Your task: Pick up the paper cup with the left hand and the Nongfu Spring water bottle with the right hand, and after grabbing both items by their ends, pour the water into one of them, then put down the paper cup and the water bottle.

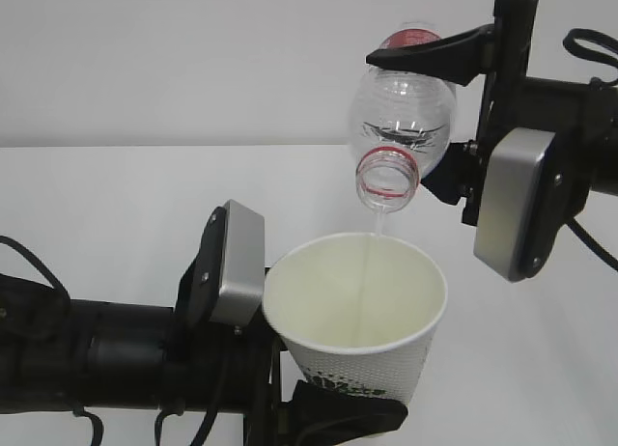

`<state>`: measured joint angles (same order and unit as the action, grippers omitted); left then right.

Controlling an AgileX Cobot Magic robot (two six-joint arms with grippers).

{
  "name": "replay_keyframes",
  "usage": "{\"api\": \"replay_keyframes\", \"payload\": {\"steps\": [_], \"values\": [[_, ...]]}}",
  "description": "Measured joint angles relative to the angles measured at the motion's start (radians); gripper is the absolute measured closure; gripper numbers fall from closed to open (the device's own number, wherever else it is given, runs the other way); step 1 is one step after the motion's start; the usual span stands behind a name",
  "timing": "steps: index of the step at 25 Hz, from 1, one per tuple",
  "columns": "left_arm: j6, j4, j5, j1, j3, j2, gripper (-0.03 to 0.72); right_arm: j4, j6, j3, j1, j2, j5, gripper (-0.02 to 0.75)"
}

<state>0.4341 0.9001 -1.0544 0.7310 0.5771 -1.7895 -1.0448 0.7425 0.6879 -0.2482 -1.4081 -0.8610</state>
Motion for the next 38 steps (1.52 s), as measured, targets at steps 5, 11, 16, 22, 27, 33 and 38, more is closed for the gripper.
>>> {"api": "replay_keyframes", "payload": {"steps": [5,11,16,22,27,33,38], "values": [[0.000,0.000,0.000,0.000,0.000,0.000,0.200,0.007,0.004,0.000,0.000,0.000,0.000,0.218],[0.000,-0.006,0.003,0.000,0.000,0.000,0.200,0.012,0.006,0.000,0.000,0.000,0.000,0.218],[0.000,-0.010,0.027,0.000,0.000,0.000,0.201,0.012,0.006,0.000,0.000,0.000,0.000,0.218],[0.000,-0.014,0.035,0.000,0.000,0.000,0.202,0.012,0.006,0.000,0.000,0.000,0.000,0.218],[0.000,-0.030,0.066,0.000,0.002,0.000,0.202,0.012,0.006,0.000,0.000,0.000,-0.006,0.218],[0.000,-0.031,0.080,0.000,0.010,0.000,0.202,0.012,0.006,0.000,0.000,0.000,-0.017,0.218],[0.000,-0.031,0.081,0.000,0.026,0.000,0.202,0.012,0.006,0.000,0.000,0.000,-0.019,0.218]]}}
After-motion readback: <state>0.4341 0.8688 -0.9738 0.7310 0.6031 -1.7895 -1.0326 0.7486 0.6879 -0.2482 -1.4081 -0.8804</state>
